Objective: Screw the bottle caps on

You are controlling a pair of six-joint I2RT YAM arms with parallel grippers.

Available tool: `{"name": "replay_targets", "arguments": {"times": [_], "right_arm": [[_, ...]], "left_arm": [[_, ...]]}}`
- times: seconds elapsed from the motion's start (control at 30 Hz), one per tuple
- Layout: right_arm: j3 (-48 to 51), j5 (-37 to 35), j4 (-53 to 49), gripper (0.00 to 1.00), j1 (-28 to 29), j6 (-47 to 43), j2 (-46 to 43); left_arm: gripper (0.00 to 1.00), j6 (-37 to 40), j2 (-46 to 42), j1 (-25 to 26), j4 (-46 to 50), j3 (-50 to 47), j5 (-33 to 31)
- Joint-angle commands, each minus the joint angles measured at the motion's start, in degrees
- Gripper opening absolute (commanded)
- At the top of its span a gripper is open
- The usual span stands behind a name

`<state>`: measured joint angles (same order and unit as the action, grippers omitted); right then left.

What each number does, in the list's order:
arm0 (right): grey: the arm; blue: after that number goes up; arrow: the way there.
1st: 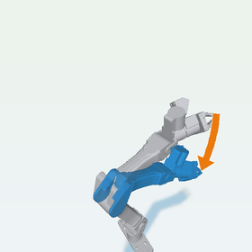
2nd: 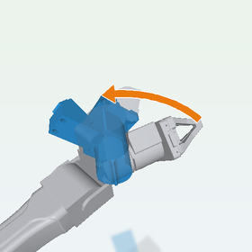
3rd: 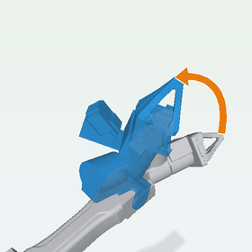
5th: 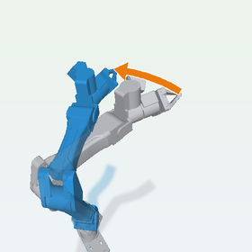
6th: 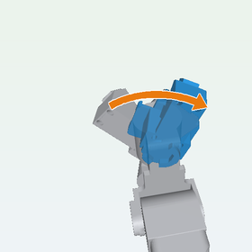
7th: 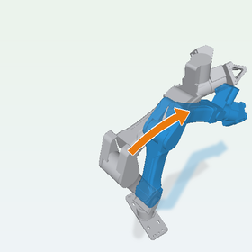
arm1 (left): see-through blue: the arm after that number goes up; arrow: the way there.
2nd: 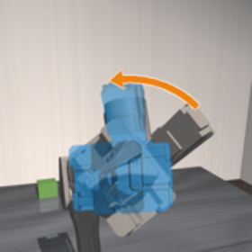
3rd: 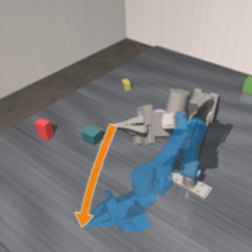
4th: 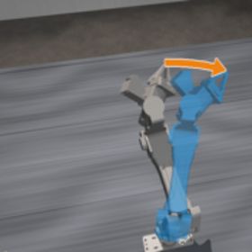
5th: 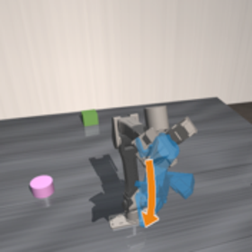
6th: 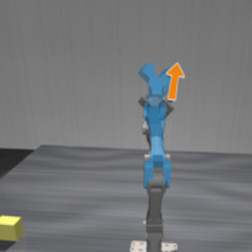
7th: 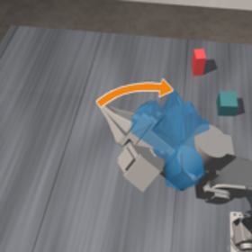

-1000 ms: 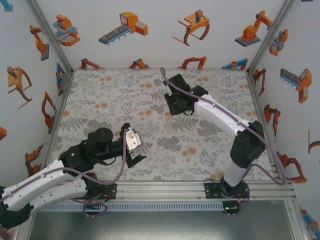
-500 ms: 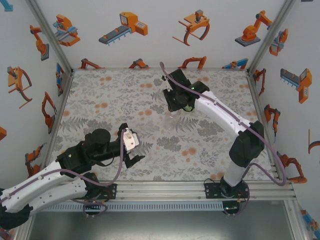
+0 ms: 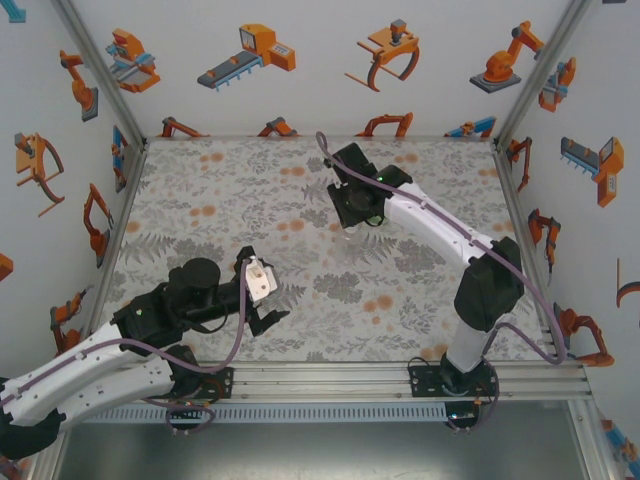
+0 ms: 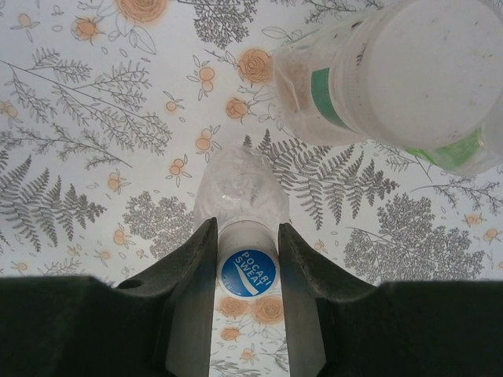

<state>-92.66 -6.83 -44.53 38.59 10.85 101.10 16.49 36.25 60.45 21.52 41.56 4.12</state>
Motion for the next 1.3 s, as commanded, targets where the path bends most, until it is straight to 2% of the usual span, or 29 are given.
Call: {"name": "replay_targets", "arguments": {"times": [0.0,0.07,0.27,0.5,0.67,0.8,0.93,1.07,1.27], "right_arm": [[0.9,-0.8,0.4,0.33,0.1,-0.4,1.3],[1.1,-0.6,0.5,0.35,0.1,-0.2,1.3],[0.7,-0.8,0.4,0.49,0.1,0.1,0.3],[-1.1,-0.9,-1.1,0.52,0.1,0.1,-3.1],[-1.0,-2.5,-1.8,0.53,-0.1,-0.7,-8.2],[0.0,-6.9,-3.2,0.59,-0.8,-1.9,-13.3],[2.9,-12.2,-2.9,0.73,-2.5,-3.5,-19.5],[8.6,-15.4,-0.3,0.89,-7.7,-4.7,-25.4],[19.6,-14.1,6.0,0.92,-19.1,-5.9,-29.9]], "left_arm": [[0.97,-1.3,-0.8,0.1,0.2,-0.7,-0.2],[0.97,-1.4,-1.1,0.1,0.4,-0.7,-0.3],[0.97,-1.4,-1.7,0.1,0.5,-0.9,-0.8],[0.97,-1.6,-1.7,0.1,-0.1,-1.3,-1.7],[0.97,-2.8,-1.4,-0.1,-2.4,-2.5,-7.5],[0.97,-4.5,-0.8,-1.8,-3.7,-3.7,-13.6],[0.97,-6.8,-0.8,-6.5,-5.6,-5.7,-16.9],[0.97,-10.1,-0.4,-13.9,-8.7,-8.0,-19.2],[0.97,-11.2,4.8,-25.0,-14.6,-11.7,-16.0]]}}
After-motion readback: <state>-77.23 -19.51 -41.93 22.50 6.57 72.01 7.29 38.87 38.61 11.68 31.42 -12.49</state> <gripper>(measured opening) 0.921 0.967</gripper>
